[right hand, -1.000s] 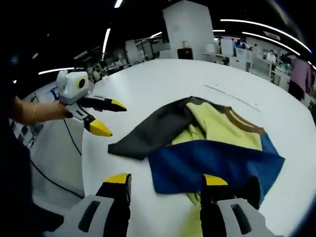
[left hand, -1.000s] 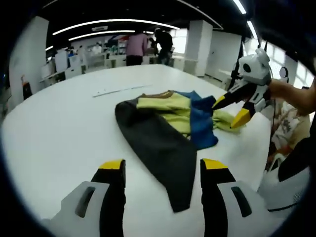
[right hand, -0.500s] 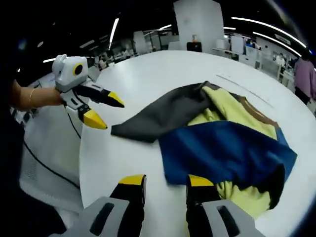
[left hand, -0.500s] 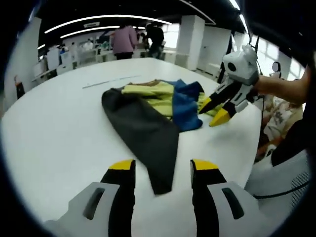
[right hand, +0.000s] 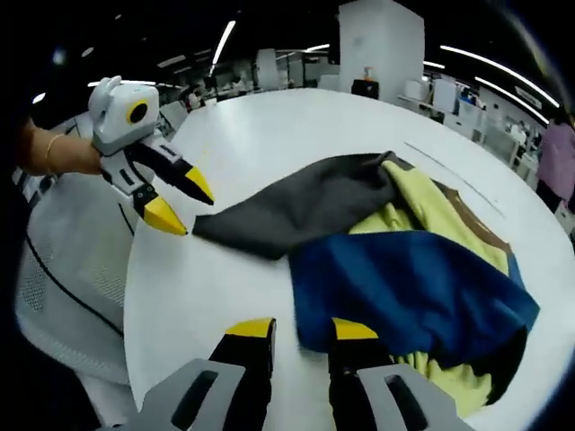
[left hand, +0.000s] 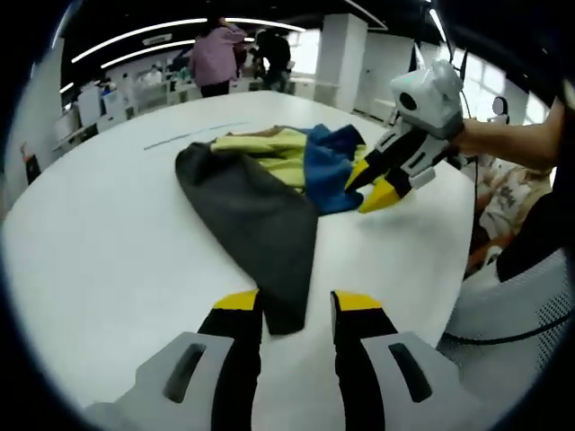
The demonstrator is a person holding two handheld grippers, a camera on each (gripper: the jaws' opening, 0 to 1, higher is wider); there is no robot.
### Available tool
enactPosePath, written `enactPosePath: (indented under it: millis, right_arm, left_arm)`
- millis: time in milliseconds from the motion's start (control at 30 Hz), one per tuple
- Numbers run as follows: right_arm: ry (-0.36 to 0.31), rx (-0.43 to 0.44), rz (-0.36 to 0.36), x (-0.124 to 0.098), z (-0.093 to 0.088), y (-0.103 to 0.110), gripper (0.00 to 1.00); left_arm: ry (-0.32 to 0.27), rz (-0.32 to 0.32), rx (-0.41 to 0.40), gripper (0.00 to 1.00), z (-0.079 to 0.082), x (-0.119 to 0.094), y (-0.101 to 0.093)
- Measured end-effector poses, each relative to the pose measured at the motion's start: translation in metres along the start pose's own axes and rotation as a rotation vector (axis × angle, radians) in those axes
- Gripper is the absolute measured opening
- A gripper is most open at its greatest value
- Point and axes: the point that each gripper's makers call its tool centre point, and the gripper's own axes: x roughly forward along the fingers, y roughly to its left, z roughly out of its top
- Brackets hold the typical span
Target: Fold the garment on the visible template until the final outline fits inside the template.
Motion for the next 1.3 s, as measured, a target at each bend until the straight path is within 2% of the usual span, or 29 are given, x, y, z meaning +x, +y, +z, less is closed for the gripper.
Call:
enactPosePath:
  millis: [167,333,433,567,800,1067,1200,1300]
  right_arm:
    - [0.011,-0.018,-0.009,0.002,-0.001,-0.001,0.17]
    - [0.017,-0.025,-0.018,0.004,-0.002,-0.003,0.16]
    - [0.019,-0.038,-0.029,0.005,-0.001,-0.004,0.15]
    - [0.024,-0.074,-0.05,0.005,-0.001,-0.006,0.11]
    - [0.029,-0.093,-0.059,0.005,0.0,-0.003,0.06]
    - [0.025,-0.059,-0.084,0.005,0.0,-0.01,0.0]
    - [0.011,-0.022,-0.076,0.002,0.001,-0.011,0.0]
    - [-0.023,0.026,-0.068,-0.004,0.006,-0.011,0.0]
  left_arm:
    - [0.043,0.016,0.041,0.19,-0.008,0.002,-0.001]
    - [0.066,0.025,0.04,0.16,-0.014,0.003,0.0]
    - [0.108,0.043,0.089,0.14,-0.022,0.003,-0.001]
    - [0.085,0.045,0.076,0.15,-0.018,0.004,-0.001]
    - [0.079,0.085,0.062,0.07,-0.016,0.005,0.004]
    - [0.062,0.098,0.022,0.0,-0.016,0.004,0.003]
    - [0.004,0.086,-0.059,0.0,-0.003,0.0,0.002]
    - [-0.017,0.097,-0.074,0.0,0.006,-0.006,0.008]
